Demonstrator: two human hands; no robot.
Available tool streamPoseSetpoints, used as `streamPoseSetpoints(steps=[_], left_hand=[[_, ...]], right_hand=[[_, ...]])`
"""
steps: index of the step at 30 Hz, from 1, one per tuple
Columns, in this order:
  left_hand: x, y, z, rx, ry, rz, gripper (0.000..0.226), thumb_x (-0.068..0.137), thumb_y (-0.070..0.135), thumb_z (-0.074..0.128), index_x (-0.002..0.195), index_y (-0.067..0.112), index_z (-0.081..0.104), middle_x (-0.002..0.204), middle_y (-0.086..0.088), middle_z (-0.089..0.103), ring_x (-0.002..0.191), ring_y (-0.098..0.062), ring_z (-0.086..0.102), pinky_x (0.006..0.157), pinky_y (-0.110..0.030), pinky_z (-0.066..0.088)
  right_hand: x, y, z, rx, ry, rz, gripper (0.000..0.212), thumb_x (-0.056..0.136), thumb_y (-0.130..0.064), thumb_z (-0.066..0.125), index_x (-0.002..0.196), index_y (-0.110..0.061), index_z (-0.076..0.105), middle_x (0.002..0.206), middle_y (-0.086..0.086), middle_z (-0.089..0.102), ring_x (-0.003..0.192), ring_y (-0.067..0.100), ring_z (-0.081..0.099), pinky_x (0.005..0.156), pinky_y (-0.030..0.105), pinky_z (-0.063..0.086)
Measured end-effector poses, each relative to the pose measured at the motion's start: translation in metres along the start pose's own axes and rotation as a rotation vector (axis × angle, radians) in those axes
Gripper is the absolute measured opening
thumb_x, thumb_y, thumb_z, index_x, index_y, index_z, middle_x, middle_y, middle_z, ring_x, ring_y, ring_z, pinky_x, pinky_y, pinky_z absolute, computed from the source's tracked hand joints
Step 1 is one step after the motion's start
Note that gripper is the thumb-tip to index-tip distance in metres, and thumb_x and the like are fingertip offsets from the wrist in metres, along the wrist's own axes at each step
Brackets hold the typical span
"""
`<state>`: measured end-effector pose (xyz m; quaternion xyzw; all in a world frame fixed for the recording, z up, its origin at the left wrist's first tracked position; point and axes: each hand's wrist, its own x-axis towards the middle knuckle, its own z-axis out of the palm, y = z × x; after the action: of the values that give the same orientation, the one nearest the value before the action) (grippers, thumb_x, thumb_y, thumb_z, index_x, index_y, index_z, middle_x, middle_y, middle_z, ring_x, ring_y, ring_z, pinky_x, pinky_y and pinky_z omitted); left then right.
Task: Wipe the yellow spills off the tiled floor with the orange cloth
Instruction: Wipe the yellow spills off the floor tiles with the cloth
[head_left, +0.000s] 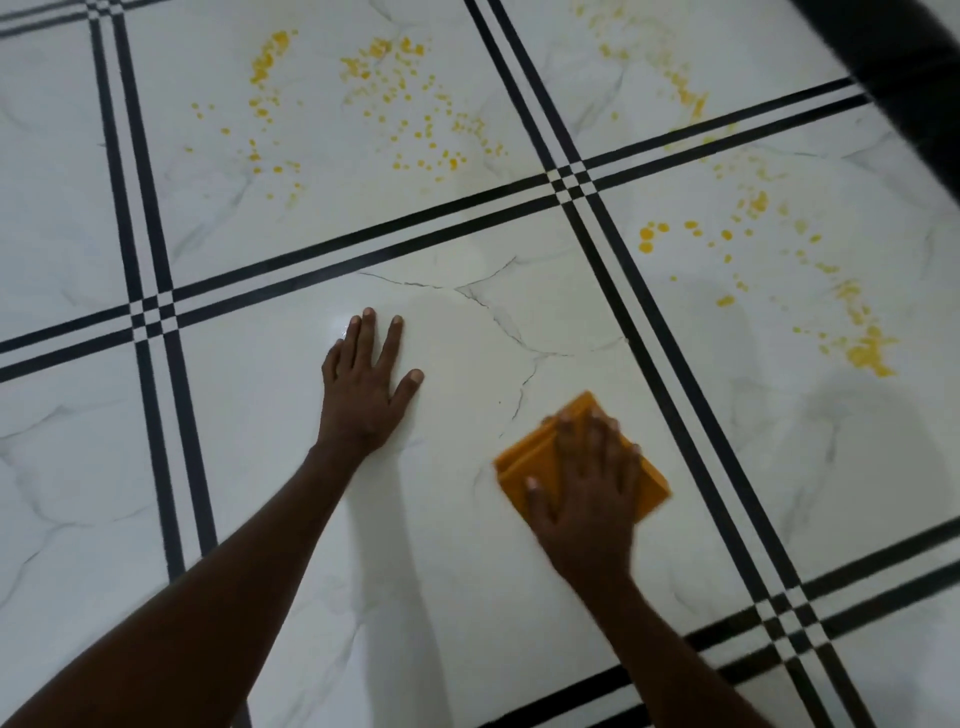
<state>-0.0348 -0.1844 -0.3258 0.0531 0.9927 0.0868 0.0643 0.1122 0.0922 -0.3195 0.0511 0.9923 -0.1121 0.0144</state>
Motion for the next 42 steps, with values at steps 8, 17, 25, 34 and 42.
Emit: streamPoseSetpoints(steps=[8,17,25,34,42], left_hand=[[0.009,0.026,-0.006,-0.070,-0.040,-0.124,0.079,0.096,0.057,0.032,0.162,0.016,0.013,0.168,-0.021,0.010,0.156,-0.040,0.006,0.121,-0.058,0.015],[0.127,0.121,-0.087,-0.055,-0.431,0.105,0.066,0.101,0.036,0.055,0.158,0.011,0.031,0.162,-0.019,0.031,0.152,-0.032,0.025,0.123,-0.039,0.021],[0.104,0.164,-0.040,0.235,-0.479,0.090,0.110,0.089,0.051,0.069,0.162,0.017,-0.006,0.168,-0.022,-0.009,0.156,-0.041,0.000,0.122,-0.059,0.018],[0.096,0.148,-0.037,0.171,-0.440,0.122,0.132,0.073,0.062,0.079,0.161,0.024,-0.011,0.169,-0.014,-0.015,0.157,-0.037,-0.006,0.124,-0.055,0.014],[0.087,0.152,-0.027,0.168,-0.328,0.105,0.127,0.076,0.053,0.082,0.162,0.019,-0.006,0.169,-0.017,-0.005,0.157,-0.038,0.002,0.123,-0.054,0.021]], right_hand=[[0.126,0.052,-0.012,0.056,0.149,0.631,0.083,0.097,-0.057,0.043,0.162,-0.010,0.024,0.166,0.027,0.024,0.154,0.049,0.022,0.123,0.067,0.015],[0.180,0.023,-0.044,-0.060,-0.296,-0.025,0.094,0.090,-0.066,0.041,0.165,-0.017,0.010,0.170,0.023,0.013,0.156,0.045,0.014,0.121,0.067,0.012],[0.224,0.092,-0.132,0.087,-0.450,0.086,0.046,0.095,-0.028,0.063,0.129,-0.002,0.050,0.111,0.015,0.065,0.109,0.035,0.065,0.080,0.035,0.047],[0.194,0.088,-0.084,0.464,-0.328,0.363,0.051,0.086,-0.035,0.080,0.120,-0.006,0.055,0.117,0.013,0.066,0.110,0.034,0.065,0.083,0.035,0.045],[0.194,0.091,-0.094,0.780,-0.208,0.432,0.017,0.080,-0.019,0.074,0.077,-0.009,0.060,0.075,0.007,0.059,0.073,0.022,0.058,0.062,0.030,0.042]])
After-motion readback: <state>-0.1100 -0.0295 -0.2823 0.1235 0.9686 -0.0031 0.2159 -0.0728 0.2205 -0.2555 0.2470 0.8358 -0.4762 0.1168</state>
